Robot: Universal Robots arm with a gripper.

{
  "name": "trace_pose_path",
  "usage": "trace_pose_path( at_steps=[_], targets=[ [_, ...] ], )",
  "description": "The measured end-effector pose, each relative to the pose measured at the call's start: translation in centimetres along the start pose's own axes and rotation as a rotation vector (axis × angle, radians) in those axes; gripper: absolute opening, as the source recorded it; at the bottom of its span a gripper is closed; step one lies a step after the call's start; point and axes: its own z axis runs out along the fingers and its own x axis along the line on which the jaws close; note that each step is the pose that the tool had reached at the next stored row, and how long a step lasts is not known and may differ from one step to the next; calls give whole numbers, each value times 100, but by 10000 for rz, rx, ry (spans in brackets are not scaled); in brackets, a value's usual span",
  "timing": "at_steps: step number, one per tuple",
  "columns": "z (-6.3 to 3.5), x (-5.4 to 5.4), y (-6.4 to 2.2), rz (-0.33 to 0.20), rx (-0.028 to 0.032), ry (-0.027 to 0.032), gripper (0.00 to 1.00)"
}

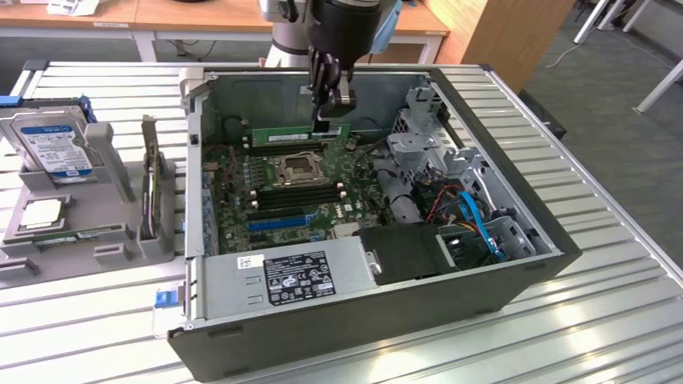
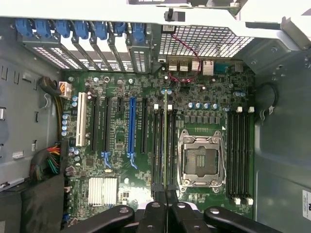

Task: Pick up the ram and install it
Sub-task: 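Pick up the ram and move it above insertion slot, then insert the ram into the slot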

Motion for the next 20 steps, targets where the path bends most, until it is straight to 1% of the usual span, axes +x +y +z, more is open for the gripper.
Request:
trace_pose_path(
  at_steps=[10, 20],
  targets=[
    [2, 1, -70, -1, 0, 1, 12],
    [3, 1, -71, -1, 0, 0, 12]
  ],
)
